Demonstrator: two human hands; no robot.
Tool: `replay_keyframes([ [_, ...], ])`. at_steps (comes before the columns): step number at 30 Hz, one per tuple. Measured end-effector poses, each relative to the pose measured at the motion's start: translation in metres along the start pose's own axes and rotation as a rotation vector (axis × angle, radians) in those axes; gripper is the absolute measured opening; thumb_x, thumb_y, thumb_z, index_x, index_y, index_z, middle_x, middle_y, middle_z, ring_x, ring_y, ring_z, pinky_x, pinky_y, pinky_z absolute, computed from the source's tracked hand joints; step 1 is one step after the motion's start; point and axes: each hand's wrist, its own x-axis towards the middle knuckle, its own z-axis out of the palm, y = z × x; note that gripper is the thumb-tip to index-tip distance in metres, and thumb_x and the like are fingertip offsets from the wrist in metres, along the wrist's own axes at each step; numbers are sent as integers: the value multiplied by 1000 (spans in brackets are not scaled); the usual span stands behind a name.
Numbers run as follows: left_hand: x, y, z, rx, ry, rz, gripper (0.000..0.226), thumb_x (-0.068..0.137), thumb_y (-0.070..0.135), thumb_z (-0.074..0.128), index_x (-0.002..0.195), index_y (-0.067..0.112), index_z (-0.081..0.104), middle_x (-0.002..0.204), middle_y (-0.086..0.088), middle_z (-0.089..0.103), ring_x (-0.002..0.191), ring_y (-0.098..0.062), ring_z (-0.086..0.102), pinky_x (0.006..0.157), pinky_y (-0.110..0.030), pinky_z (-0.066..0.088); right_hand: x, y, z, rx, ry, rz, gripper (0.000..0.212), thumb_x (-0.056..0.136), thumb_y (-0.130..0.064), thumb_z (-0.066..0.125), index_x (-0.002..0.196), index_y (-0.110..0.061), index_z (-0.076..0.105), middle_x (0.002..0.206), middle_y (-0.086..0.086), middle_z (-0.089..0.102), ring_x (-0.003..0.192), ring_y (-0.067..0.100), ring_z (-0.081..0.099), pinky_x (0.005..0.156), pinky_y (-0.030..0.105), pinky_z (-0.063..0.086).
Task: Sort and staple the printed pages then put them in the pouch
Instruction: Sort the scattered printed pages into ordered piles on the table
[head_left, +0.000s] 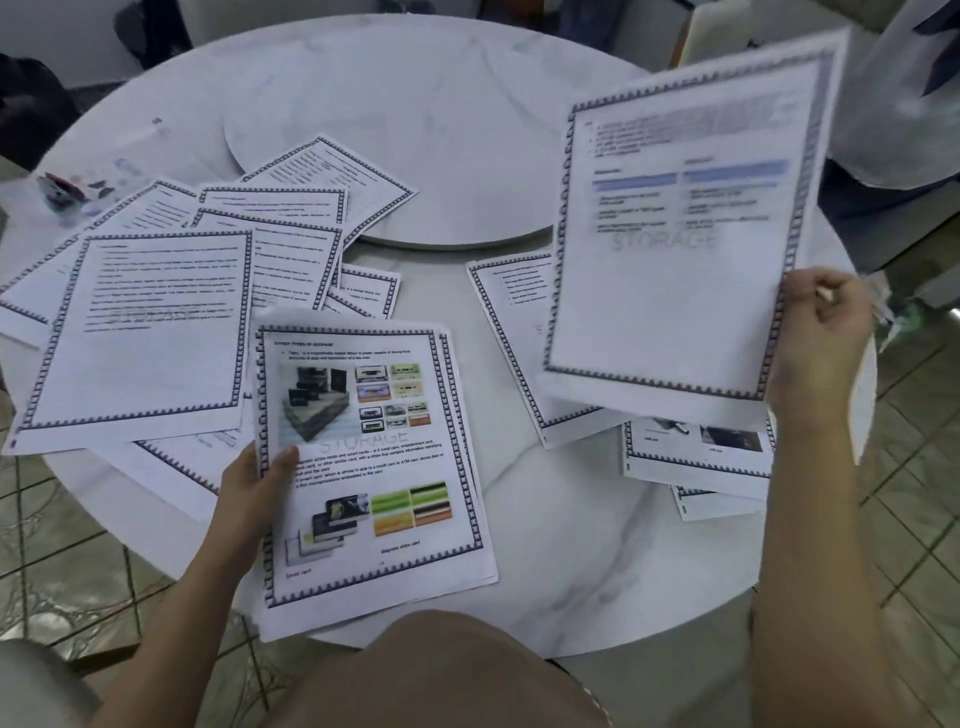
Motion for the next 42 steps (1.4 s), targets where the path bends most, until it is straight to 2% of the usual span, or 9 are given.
replay_keyframes([
  [4,1,-1,8,28,-8,-8,21,95,20,49,113,11,56,106,-13,62,96,-31,61,87,-43,49,-31,45,9,-136,-115,160,21,92,-14,55,76,-27,49,66,-14,59,59,-6,51,54,8,38],
  [7,-2,0,14,47,-14,16,20,95,20,50,113,14,56,107,-12,63,99,-30,60,90,-45,48,-55,78,18,-235,-206,283,23,93,-14,53,73,-26,47,78,0,57,69,7,51,56,11,38],
  [14,-4,3,20,44,10,9,21,96,19,48,115,15,55,108,-9,63,98,-28,60,89,-43,48,-93,108,33,-341,-309,437,4,93,-8,50,90,-9,53,93,5,59,88,17,54,64,18,40],
  [16,-4,3,20,45,11,13,23,96,19,47,117,13,55,107,-8,62,98,-28,60,87,-40,47,-98,109,37,-362,-329,447,3,92,-8,52,90,-9,53,92,7,60,86,17,53,67,24,39],
  [22,-5,4,22,49,13,6,25,96,19,46,119,11,54,109,-8,61,97,-27,59,86,-38,46,-102,111,43,-387,-341,448,4,90,-5,54,89,-9,54,88,8,59,84,18,53,63,19,35],
  [25,-3,3,21,55,4,6,25,96,21,47,118,12,55,110,-11,63,100,-29,60,90,-44,48,-107,106,45,-389,-350,431,4,90,-5,53,88,-8,53,81,6,58,78,17,51,51,6,36],
  [30,-4,2,23,55,-7,7,27,97,22,46,118,9,55,108,-11,64,98,-30,62,85,-39,49,-136,94,63,-341,-418,437,6,89,-2,55,86,-8,54,74,-4,58,70,2,52,55,-1,37],
  [35,-6,3,24,0,-31,-13,35,99,31,39,122,11,56,112,-9,65,100,-27,62,92,-44,49,-175,86,95,-338,-483,400,4,87,-4,57,86,-7,59,78,6,61,72,16,55,59,2,39],
  [42,-6,4,24,-43,-10,-38,41,98,37,38,126,13,55,117,-7,63,105,-27,61,96,-44,46,-167,83,102,-363,-579,370,7,88,-9,58,91,-5,63,80,0,61,71,7,54,60,-1,39],
])
